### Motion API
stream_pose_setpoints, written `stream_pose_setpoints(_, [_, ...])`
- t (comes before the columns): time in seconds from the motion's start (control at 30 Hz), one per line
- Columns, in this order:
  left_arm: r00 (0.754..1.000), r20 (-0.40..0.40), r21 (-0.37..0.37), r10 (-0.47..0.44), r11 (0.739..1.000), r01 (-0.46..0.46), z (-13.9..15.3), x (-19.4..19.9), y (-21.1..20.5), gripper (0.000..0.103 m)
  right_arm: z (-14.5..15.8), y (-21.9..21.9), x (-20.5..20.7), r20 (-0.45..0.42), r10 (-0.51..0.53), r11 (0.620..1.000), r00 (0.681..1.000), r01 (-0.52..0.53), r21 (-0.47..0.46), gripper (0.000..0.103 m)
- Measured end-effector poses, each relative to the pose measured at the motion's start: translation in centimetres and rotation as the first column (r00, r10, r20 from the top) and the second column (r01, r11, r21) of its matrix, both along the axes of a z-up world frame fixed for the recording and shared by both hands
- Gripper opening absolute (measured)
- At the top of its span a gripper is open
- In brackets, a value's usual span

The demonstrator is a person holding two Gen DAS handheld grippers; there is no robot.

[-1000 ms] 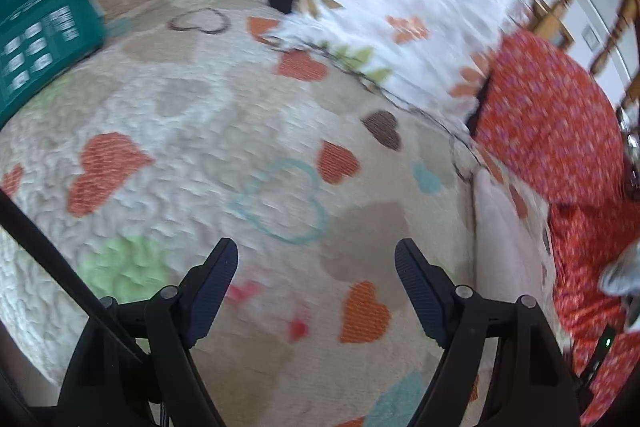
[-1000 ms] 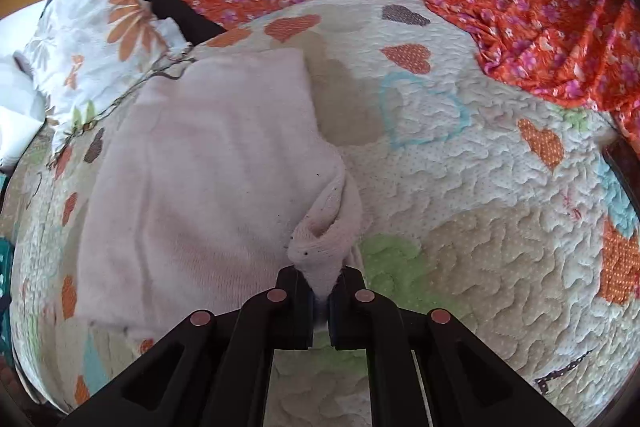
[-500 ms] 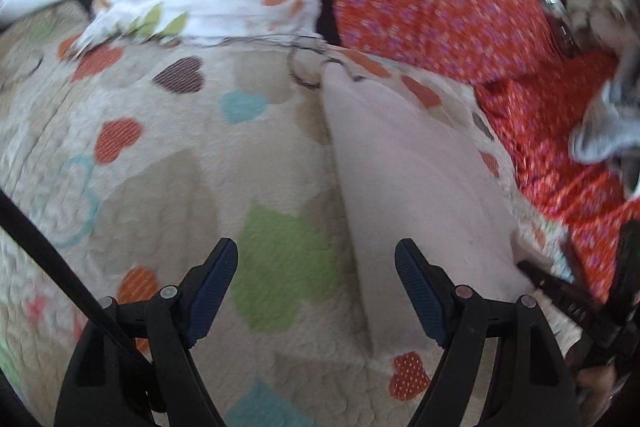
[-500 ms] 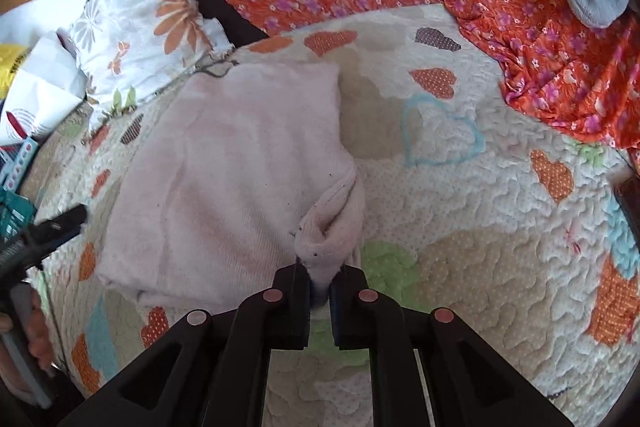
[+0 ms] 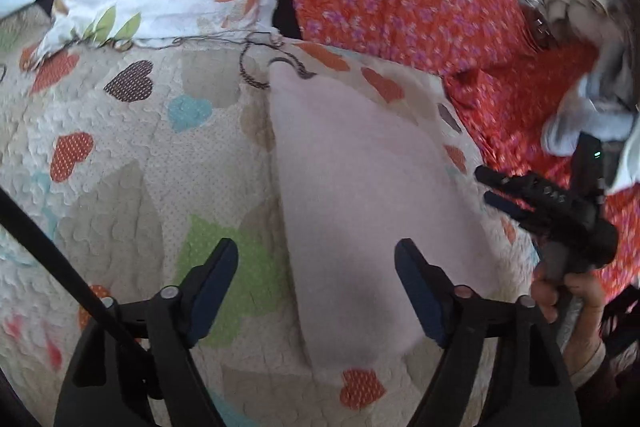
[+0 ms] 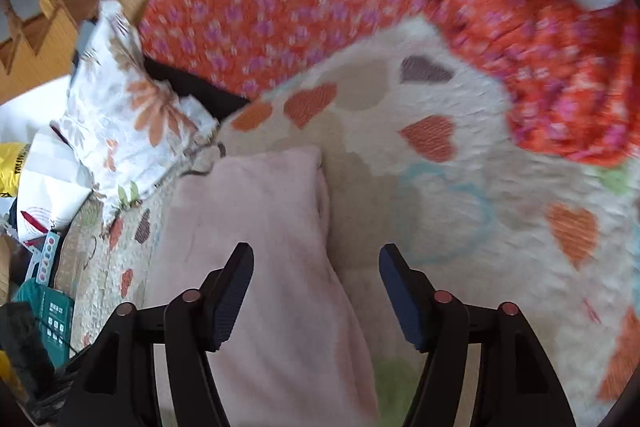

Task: Fold small clothes
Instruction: 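Lift the sweater edge with the right gripper and fold it over the body, then open the right gripper and pull both grippers back from the sweater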

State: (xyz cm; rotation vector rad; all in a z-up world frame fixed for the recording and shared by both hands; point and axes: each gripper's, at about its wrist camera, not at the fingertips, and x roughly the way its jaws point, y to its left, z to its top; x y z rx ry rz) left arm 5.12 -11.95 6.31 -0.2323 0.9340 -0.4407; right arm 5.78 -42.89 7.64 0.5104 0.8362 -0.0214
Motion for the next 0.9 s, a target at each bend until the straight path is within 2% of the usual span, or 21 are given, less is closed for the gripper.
stream_pose_setpoints(0.07, [0.999, -0.051, -0.018, -0.003, 1.000, 0.002, -1.3, 1.1, -0.5, 0.081, -2.1, 0.1, 2.5, -0.053, 0.022, 0.999, 0.998, -0.019, 0.050, 0.070])
stream_pose_setpoints(0.13, [0.991, -0.125, -0.059, -0.035, 0.998, 0.028, -2.8, 1.8, -1.2, 0.081, -3.9, 0.4, 3.7, -0.105, 0.021, 0.998, 0.994, -0.015, 0.060, 0.070])
stream_pose_setpoints(0.17, [0.986, -0.156, -0.058, -0.055, 0.997, 0.047, -3.4, 1.8, -1.8, 0.081, -4.8, 0.7, 4.1, -0.127, 0.023, 0.997, 0.992, -0.014, 0.075, 0.069])
stream_pose_setpoints(0.23, [0.985, -0.162, -0.004, -0.066, 0.998, 0.067, -3.6, 1.4, -2.6, 0.081, -5.3, 0.8, 4.4, -0.137, 0.007, 0.996, 0.991, 0.005, 0.087, 0.069])
stream_pose_setpoints(0.3, [0.989, -0.127, 0.048, -0.071, 0.996, 0.078, -3.0, 0.8, -3.1, 0.081, -4.9, 1.2, 4.3, -0.126, 0.004, 0.999, 0.992, 0.003, 0.050, 0.069])
stream_pose_setpoints(0.43, [0.995, -0.053, 0.140, -0.081, 0.986, 0.087, -1.6, -0.7, -3.4, 0.081, -2.9, 2.3, 3.3, -0.098, -0.009, 0.992, 0.995, -0.003, -0.123, 0.069])
stream_pose_setpoints(0.5, [0.995, -0.041, 0.167, -0.090, 0.981, 0.096, -1.5, -1.1, -3.3, 0.081, -1.7, 2.3, 2.5, -0.074, -0.022, 0.985, 0.997, 0.009, -0.170, 0.069])
stream_pose_setpoints(0.6, [0.992, -0.049, 0.212, -0.113, 0.970, 0.121, -2.0, -1.9, -3.3, 0.081, -0.3, 2.0, 1.3, -0.042, -0.037, 0.984, 0.998, 0.029, -0.178, 0.069])
stream_pose_setpoints(0.77, [0.988, -0.065, 0.235, -0.138, 0.960, 0.150, -2.7, -3.6, -3.1, 0.081, 2.0, 2.3, -1.0, -0.018, -0.039, 0.981, 0.999, 0.035, -0.189, 0.069])
stream_pose_setpoints(0.9, [0.987, -0.015, 0.247, -0.158, 0.956, 0.157, -1.8, -5.8, -2.8, 0.081, 3.8, 3.3, -3.6, 0.009, -0.041, 0.970, 0.999, 0.042, -0.241, 0.069])
